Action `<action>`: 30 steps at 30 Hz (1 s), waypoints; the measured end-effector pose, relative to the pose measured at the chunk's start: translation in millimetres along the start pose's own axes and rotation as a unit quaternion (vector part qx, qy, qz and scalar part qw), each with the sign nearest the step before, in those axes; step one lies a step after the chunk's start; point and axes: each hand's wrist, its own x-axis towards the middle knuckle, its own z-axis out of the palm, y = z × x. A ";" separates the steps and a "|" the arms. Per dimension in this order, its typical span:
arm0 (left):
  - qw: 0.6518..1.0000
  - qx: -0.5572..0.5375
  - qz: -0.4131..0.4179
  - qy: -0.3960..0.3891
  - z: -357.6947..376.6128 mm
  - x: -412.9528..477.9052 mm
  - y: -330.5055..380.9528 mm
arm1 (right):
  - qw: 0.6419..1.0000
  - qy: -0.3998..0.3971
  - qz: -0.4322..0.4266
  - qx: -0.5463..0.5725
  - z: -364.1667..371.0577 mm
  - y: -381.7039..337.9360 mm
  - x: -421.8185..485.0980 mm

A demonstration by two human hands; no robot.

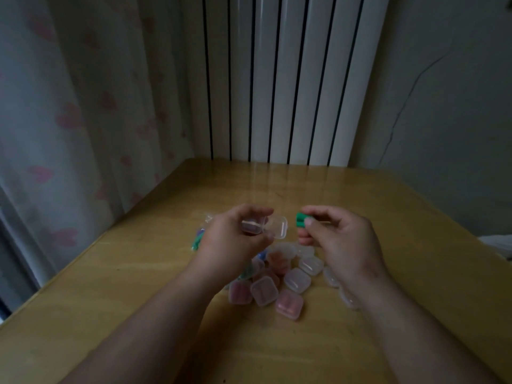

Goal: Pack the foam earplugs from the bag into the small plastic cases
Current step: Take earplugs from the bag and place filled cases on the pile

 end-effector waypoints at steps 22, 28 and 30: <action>0.994 -0.099 -0.043 -0.012 3.2 0.2 -1.8 | 0.897 0.046 -0.284 -0.334 11.7 17.8 -2.4; 0.996 -0.080 -0.041 -0.023 5.8 1.1 -3.0 | 0.971 0.043 -0.122 -0.199 17.9 17.7 -3.6; 0.995 -0.080 -0.047 -0.021 5.7 0.8 -1.2 | 0.984 0.027 -0.073 -0.161 16.7 17.3 -2.4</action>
